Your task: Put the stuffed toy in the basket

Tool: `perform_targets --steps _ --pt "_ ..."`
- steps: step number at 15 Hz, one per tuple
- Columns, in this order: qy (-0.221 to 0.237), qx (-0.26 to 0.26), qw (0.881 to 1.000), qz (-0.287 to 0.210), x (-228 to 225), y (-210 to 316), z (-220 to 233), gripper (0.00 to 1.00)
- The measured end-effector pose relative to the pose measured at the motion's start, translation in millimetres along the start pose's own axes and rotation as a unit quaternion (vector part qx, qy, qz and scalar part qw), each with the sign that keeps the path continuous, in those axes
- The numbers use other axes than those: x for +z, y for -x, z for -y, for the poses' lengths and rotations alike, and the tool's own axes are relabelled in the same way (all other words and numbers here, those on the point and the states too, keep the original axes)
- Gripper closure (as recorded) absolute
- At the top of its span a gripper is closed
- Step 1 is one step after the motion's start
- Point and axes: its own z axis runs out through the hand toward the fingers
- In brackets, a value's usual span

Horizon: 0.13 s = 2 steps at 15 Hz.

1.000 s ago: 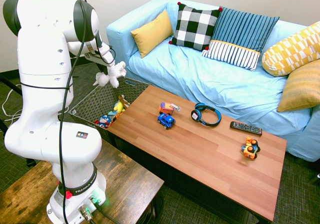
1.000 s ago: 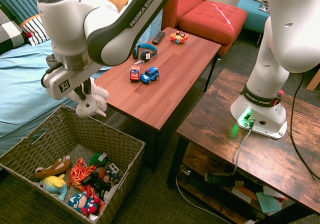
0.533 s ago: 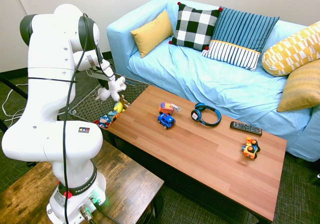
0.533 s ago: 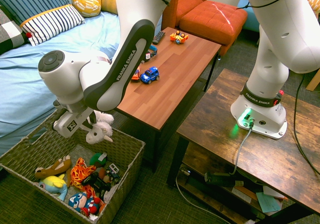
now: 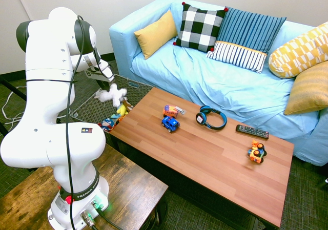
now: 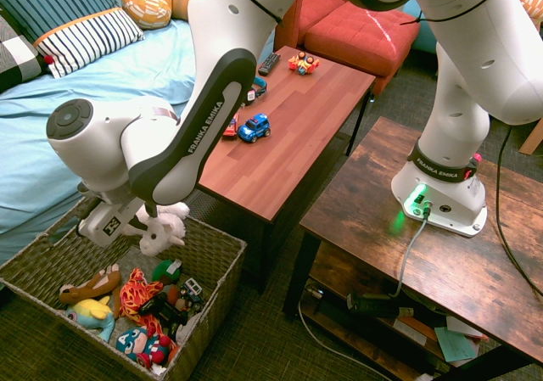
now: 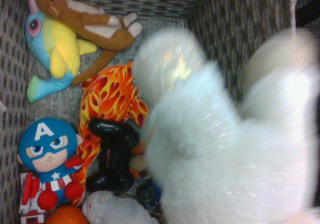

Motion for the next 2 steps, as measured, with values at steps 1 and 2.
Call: perform_targets --steps 1,2 --pt "-0.001 0.004 1.000 -0.004 -9.0 -7.0 1.4 0.00" --pt "-0.003 0.007 1.000 -0.006 -18.6 -13.2 2.3 0.00"
